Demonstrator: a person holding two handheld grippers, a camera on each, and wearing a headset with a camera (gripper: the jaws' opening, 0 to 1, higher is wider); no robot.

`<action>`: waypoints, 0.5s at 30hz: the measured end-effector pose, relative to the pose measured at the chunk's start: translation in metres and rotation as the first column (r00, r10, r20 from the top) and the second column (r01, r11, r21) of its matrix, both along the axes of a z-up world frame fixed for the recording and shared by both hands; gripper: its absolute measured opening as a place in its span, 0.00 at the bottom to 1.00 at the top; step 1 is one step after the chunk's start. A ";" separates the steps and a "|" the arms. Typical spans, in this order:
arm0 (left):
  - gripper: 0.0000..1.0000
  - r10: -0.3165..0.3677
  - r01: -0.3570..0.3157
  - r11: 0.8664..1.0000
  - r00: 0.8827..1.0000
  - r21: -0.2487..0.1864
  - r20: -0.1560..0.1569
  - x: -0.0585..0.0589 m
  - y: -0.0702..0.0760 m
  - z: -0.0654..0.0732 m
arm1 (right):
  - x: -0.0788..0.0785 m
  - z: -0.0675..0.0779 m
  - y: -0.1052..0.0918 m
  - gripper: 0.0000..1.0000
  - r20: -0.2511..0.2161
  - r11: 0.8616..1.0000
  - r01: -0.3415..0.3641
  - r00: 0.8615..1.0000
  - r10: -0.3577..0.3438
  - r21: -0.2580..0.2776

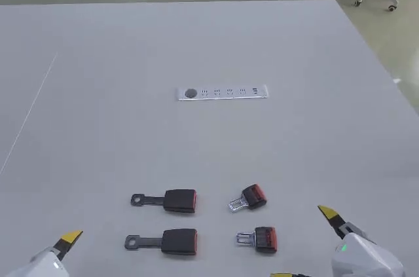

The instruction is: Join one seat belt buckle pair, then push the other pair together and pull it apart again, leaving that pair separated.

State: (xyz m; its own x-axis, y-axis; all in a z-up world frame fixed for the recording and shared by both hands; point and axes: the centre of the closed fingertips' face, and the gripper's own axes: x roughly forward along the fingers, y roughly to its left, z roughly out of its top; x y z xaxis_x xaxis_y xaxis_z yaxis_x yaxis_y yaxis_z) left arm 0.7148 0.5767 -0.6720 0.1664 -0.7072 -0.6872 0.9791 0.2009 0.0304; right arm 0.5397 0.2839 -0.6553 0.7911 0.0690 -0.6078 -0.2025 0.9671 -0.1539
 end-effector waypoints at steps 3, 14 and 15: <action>1.00 0.002 -0.002 1.000 1.000 0.000 0.000 0.001 0.000 0.000 | 0.001 0.000 0.001 0.98 -0.001 1.000 -0.004 1.000 0.004 0.004; 1.00 -0.023 0.023 0.999 1.000 0.035 0.016 0.003 0.001 -0.005 | 0.004 -0.002 0.002 0.96 -0.006 1.000 -0.008 1.000 0.008 -0.008; 1.00 -0.022 0.021 0.999 1.000 0.034 0.013 0.003 0.001 -0.005 | 0.004 -0.002 0.002 0.96 -0.004 1.000 -0.008 1.000 0.008 -0.008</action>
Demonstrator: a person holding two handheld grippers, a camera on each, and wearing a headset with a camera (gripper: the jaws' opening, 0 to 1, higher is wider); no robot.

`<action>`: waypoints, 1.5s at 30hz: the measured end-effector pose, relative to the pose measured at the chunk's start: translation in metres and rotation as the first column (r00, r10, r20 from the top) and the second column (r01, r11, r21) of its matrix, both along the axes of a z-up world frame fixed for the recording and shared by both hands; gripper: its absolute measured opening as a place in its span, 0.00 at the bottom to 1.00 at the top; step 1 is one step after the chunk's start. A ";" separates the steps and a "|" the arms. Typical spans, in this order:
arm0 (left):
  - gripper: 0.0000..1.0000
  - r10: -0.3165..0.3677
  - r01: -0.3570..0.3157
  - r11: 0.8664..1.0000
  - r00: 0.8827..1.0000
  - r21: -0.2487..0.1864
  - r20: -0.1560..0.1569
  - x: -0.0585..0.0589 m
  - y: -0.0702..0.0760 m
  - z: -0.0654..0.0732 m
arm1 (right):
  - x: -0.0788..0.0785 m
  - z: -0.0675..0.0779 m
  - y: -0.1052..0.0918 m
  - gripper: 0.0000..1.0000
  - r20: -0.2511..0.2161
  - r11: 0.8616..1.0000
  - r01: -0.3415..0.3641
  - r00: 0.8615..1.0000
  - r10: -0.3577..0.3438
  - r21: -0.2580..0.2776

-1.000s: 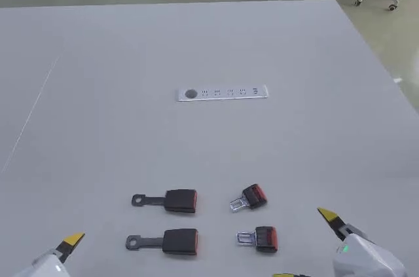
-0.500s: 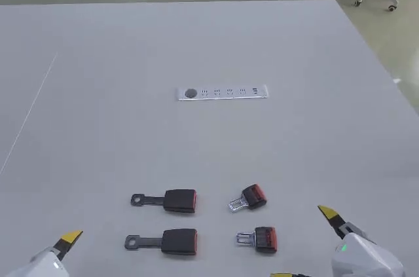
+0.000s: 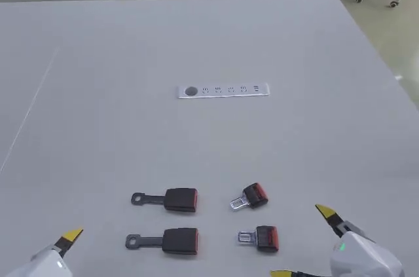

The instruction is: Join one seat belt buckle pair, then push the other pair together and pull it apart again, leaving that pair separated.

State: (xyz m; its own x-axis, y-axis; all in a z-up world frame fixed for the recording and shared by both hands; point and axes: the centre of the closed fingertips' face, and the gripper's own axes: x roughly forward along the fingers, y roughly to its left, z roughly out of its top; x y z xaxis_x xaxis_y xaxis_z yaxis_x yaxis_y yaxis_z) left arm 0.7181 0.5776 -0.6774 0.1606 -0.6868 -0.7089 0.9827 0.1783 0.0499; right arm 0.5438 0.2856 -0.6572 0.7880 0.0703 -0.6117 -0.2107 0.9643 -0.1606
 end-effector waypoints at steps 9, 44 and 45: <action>1.00 0.005 -0.005 1.000 1.000 0.001 -0.001 0.003 -0.001 0.001 | 0.001 -0.001 0.000 0.95 -0.010 1.000 -0.006 1.000 0.006 0.001; 0.98 0.013 -0.013 1.000 1.000 0.010 0.005 0.004 0.002 0.004 | -0.004 -0.001 0.005 0.86 -0.047 0.998 -0.044 0.998 0.042 -0.045; 0.98 0.010 -0.011 1.000 1.000 0.013 0.009 0.004 0.002 0.004 | -0.005 -0.002 0.006 0.85 -0.054 0.998 -0.051 0.997 0.049 -0.048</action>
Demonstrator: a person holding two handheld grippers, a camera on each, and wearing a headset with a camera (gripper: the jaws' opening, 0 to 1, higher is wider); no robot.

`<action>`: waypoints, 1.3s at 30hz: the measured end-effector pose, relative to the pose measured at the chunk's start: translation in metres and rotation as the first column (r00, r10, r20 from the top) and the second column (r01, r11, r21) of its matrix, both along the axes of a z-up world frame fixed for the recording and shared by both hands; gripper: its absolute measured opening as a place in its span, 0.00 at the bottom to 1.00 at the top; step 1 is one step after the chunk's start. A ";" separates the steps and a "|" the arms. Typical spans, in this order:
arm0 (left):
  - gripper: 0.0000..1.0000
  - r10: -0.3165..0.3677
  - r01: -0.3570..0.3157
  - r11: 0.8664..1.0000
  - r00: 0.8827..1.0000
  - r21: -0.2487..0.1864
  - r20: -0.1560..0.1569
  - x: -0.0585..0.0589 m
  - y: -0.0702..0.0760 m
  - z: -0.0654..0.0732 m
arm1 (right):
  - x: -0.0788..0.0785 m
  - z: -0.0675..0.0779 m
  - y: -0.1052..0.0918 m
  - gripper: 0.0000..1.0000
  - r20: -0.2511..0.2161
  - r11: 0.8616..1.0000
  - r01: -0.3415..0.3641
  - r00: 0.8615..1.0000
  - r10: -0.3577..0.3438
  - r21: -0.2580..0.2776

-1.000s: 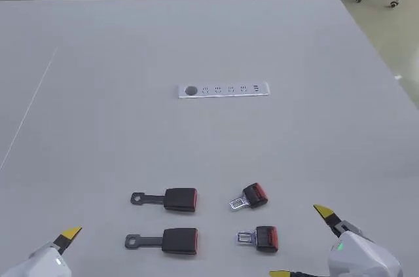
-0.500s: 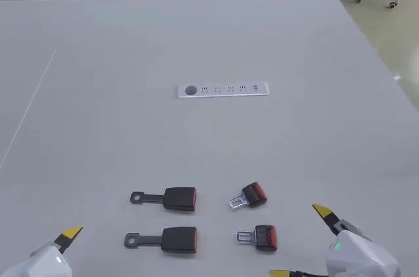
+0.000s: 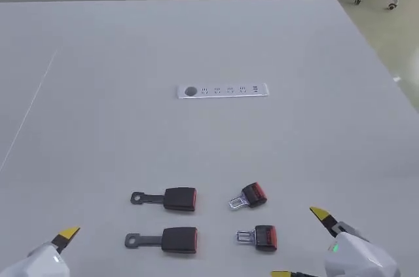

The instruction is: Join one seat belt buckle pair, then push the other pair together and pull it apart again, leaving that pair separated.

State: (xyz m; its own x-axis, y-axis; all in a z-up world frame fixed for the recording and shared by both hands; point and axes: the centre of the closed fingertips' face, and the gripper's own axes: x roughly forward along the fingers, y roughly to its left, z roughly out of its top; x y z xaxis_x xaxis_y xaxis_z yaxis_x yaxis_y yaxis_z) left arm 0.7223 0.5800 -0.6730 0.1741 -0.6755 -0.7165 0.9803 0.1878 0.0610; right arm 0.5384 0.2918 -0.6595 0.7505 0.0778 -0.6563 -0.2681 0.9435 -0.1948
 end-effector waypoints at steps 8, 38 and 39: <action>0.96 -0.017 0.017 1.000 1.000 0.011 0.003 -0.002 0.000 0.000 | 0.000 0.001 0.002 0.83 0.000 1.000 -0.007 1.000 0.007 0.000; 0.93 -0.163 0.162 0.985 0.987 0.067 0.015 -0.001 -0.035 -0.002 | 0.007 -0.002 0.001 0.79 -0.035 0.997 -0.078 0.996 0.078 -0.010; 0.93 -0.171 0.170 0.983 0.985 0.069 0.010 -0.003 -0.036 -0.002 | 0.007 -0.004 0.001 0.78 -0.038 0.997 -0.082 0.996 0.082 -0.008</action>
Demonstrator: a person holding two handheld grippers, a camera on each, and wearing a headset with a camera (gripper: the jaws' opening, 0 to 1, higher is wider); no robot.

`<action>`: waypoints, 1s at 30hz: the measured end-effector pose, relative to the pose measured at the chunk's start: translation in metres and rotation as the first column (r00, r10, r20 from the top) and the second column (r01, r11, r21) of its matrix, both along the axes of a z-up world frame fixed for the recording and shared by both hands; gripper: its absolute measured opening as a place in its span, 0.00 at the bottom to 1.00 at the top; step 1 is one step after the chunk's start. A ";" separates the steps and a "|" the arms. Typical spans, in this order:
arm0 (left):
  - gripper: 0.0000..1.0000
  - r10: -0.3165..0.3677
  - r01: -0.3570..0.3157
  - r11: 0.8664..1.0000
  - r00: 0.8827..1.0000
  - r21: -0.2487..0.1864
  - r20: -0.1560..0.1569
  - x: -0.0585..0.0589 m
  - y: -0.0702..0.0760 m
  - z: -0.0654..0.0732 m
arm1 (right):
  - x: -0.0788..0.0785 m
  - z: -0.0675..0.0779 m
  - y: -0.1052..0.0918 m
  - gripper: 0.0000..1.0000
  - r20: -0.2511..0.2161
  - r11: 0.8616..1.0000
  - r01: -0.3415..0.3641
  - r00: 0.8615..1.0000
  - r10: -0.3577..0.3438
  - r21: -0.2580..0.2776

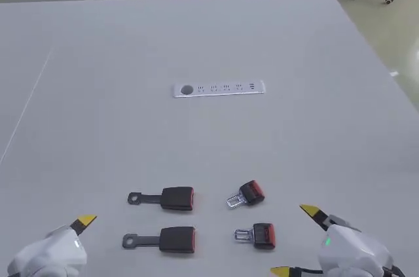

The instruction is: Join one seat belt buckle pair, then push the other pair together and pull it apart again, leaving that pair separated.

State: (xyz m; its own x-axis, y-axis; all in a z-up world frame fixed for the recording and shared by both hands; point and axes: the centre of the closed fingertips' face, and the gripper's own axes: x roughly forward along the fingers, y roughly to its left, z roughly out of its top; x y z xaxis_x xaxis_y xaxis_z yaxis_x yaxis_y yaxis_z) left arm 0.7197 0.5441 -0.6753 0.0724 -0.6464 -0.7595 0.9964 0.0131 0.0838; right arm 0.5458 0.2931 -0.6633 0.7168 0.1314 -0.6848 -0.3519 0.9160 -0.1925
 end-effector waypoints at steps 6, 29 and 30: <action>0.90 -0.076 0.076 0.997 0.997 0.028 -0.010 -0.008 -0.010 -0.005 | 0.004 -0.003 0.001 0.77 -0.013 1.000 -0.018 1.000 0.018 0.003; 0.74 -0.287 0.292 0.953 0.955 0.085 -0.070 -0.040 -0.055 -0.033 | 0.011 -0.033 0.012 0.56 -0.088 0.986 -0.168 0.982 0.167 -0.006; 0.73 -0.296 0.302 0.949 0.952 0.087 -0.072 -0.041 -0.056 -0.035 | 0.011 -0.033 0.013 0.55 -0.092 0.985 -0.174 0.981 0.173 -0.007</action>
State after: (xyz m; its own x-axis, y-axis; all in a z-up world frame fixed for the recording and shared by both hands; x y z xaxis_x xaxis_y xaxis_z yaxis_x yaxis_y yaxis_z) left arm 0.6782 0.4877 -0.7104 -0.1587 -0.5554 -0.8163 0.9565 -0.2914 0.0123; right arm 0.5572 0.3062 -0.6967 0.6187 0.2373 -0.7490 -0.5216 0.8369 -0.1657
